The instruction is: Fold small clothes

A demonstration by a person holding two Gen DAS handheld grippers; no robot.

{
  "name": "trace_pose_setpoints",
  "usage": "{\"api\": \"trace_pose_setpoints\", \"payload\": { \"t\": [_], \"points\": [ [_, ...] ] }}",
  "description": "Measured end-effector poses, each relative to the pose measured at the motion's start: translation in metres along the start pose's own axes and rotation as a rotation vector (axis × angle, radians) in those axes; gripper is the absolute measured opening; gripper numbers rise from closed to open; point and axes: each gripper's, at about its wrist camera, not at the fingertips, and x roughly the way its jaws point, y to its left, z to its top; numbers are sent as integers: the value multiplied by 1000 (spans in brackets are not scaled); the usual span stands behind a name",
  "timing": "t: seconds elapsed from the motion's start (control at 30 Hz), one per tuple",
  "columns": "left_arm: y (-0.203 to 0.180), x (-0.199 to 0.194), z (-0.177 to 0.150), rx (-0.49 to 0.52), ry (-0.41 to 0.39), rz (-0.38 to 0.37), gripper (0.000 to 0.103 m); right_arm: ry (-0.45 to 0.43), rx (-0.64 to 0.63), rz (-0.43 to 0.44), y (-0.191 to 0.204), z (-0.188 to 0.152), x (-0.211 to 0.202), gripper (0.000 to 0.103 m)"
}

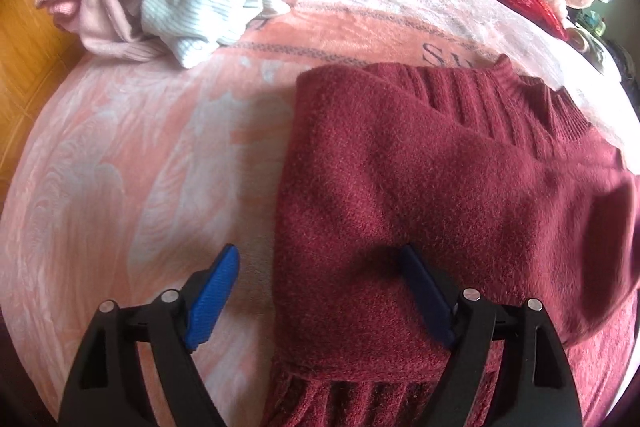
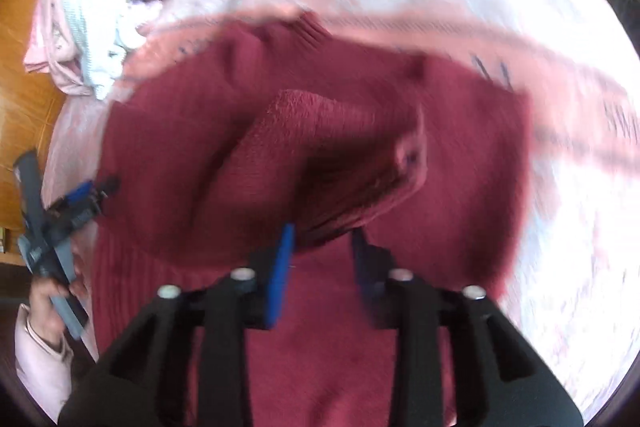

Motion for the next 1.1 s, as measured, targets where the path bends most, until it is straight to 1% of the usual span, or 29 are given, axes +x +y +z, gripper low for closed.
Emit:
{"api": "trace_pose_setpoints", "payload": {
  "t": [0.03, 0.07, 0.1, 0.17, 0.23, 0.3, 0.33, 0.4, 0.43, 0.47, 0.53, 0.57, 0.6, 0.63, 0.67, 0.7, 0.77, 0.83, 0.9, 0.93, 1.0, 1.03, 1.1],
  "points": [
    [0, -1, 2, -18, -2, 2, 83, 0, 16, -27, -13, -2, 0, 38],
    [0, -2, 3, -40, -2, -3, 83, -4, 40, -36, -25, -4, -1, 38],
    [-1, -4, 5, -60, -1, -13, 83, -9, 74, -22, -37, -3, -2, 38],
    [-6, -7, 10, -67, -10, -18, 83, -17, 124, 43, -54, 0, -4, 38],
    [-13, -12, 12, -61, -36, 4, 83, -31, 137, 98, -59, 6, -3, 39],
    [-20, -15, 14, -62, -71, 23, 83, -36, 130, 109, -56, 13, 1, 47],
    [-22, -16, 15, -63, -78, 22, 83, -20, 122, 95, -53, 17, 6, 55],
    [-28, -14, 15, -60, -82, 14, 83, -11, 125, 73, -49, 23, 15, 54],
    [-31, -12, 15, -49, -78, 13, 83, 10, 119, 86, -46, 25, 23, 51],
    [-35, -10, 14, -37, -72, 13, 83, 23, 122, 90, -45, 25, 29, 42],
    [-42, -2, 12, -7, -56, 23, 84, 20, 108, 71, -40, 25, 33, 35],
    [-44, 1, 11, 3, -53, 33, 85, 13, 85, 74, -40, 25, 28, 22],
    [-44, 2, 10, 8, -59, 37, 85, -2, 72, 73, -38, 25, 23, 8],
    [-44, 2, 9, 12, -65, 37, 86, -25, 75, 91, -38, 28, 18, 5],
    [-43, 1, 10, 13, -65, 32, 86, -48, 76, 110, -39, 28, 9, 5],
    [-42, 1, 10, 9, -64, 25, 86, -81, 67, 107, -40, 29, -3, 5],
    [-37, -4, 11, -18, -76, -3, 86, -139, 48, 97, -44, 28, -26, 5],
    [-36, -6, 11, -16, -86, -4, 86, -170, 49, 69, -50, 25, -40, 5],
    [-40, 0, 10, 21, -64, 22, 86, -154, 39, 19, -54, 20, -35, 5],
    [-41, 4, 9, 28, -53, 23, 87, -117, 45, 14, -58, 18, -24, 5],
    [-39, 6, 6, 18, -57, 22, 89, -32, 84, 13, -68, 10, -1, 5],
    [-38, 6, 6, 17, -58, 23, 91, -15, 83, -7, -68, 8, 9, 7],
    [-36, 6, 8, 11, -51, 12, 91, -13, 66, -21, -66, 9, 11, 10]
  ]
}}
